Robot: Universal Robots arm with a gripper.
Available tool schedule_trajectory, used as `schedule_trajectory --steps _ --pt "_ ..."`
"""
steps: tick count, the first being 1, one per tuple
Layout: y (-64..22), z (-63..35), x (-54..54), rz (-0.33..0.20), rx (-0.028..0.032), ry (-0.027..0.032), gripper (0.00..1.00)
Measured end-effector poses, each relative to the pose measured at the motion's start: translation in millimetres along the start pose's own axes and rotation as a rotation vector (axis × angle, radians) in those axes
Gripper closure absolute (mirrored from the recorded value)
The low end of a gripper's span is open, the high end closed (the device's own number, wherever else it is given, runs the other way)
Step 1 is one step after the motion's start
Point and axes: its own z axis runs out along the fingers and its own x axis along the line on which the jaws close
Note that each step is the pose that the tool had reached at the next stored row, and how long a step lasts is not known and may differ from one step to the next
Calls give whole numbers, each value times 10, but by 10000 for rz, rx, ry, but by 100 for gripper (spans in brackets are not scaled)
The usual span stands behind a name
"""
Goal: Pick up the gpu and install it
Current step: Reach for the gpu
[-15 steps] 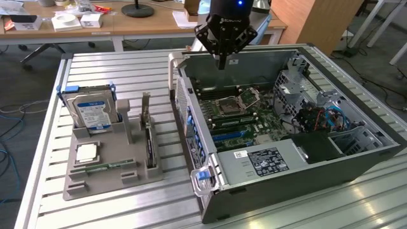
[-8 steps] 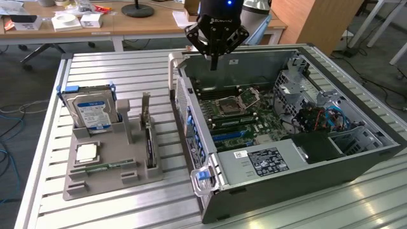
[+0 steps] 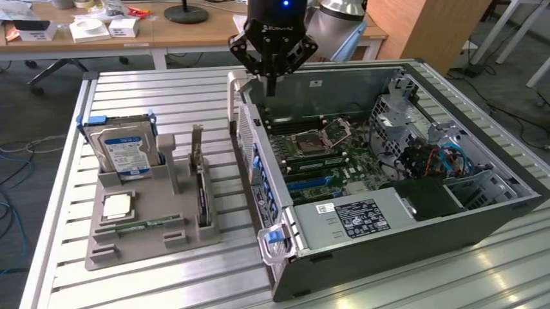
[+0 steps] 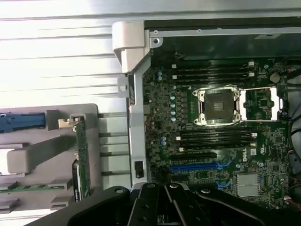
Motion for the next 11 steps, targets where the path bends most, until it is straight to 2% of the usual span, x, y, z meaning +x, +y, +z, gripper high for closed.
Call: schedule_trajectory --steps 11 --pt "-30 -7 408 1 0 0 90"
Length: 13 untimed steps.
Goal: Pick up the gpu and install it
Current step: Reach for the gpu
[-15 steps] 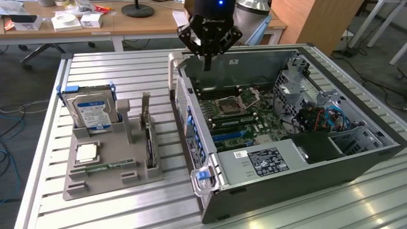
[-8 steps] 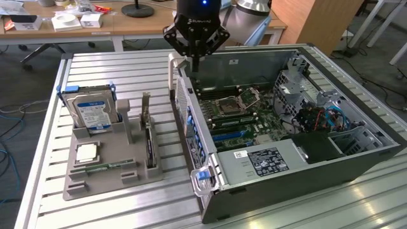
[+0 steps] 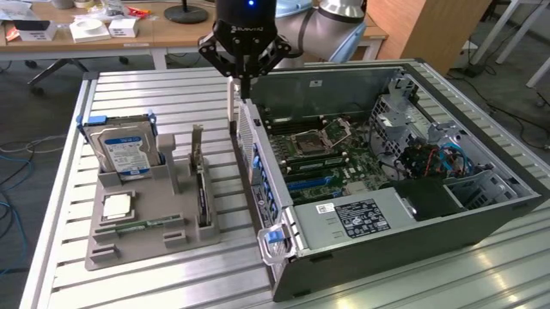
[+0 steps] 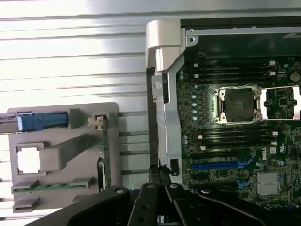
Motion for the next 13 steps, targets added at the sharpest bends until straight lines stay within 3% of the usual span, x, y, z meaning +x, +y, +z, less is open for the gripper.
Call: schedule_trajectory --steps 13 --pt "-31 -4 405 0 1 0 90"
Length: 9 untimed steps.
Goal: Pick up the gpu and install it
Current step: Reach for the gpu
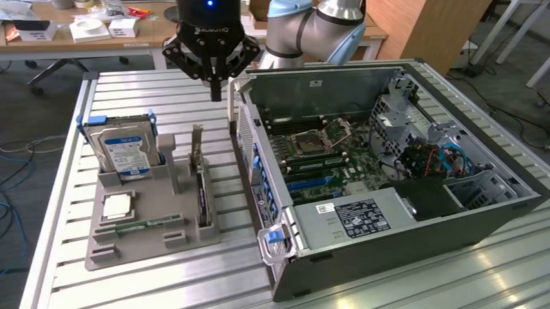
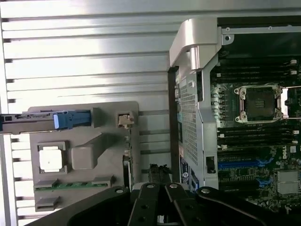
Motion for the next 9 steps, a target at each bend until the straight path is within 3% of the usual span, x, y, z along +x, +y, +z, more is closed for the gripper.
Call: schedule_trajectory --steps 9 --pt "-17 0 221 0 2 0 90"
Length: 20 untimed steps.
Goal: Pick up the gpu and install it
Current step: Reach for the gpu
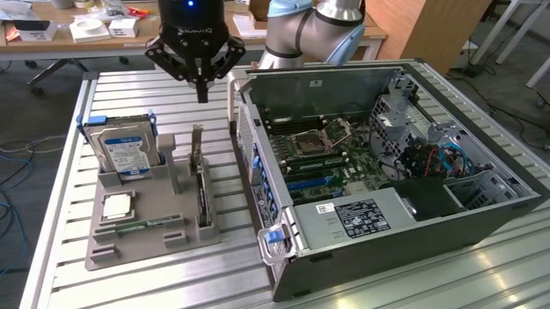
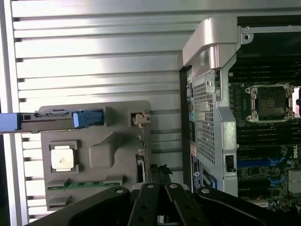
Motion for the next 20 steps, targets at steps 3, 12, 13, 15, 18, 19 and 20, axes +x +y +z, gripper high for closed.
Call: schedule_trajectory --steps 3,12,13,15,18,19,20 --pt "-4 0 45 -1 0 0 90" --pt "-9 -1 50 0 0 1 90" --pt "-15 -1 49 -1 0 1 90" --pt "-36 -2 47 -1 1 2 90" --pt "-85 -4 47 -1 1 0 90" --pt "-106 -5 46 -1 0 1 90" --pt "-128 -6 46 0 0 1 90"
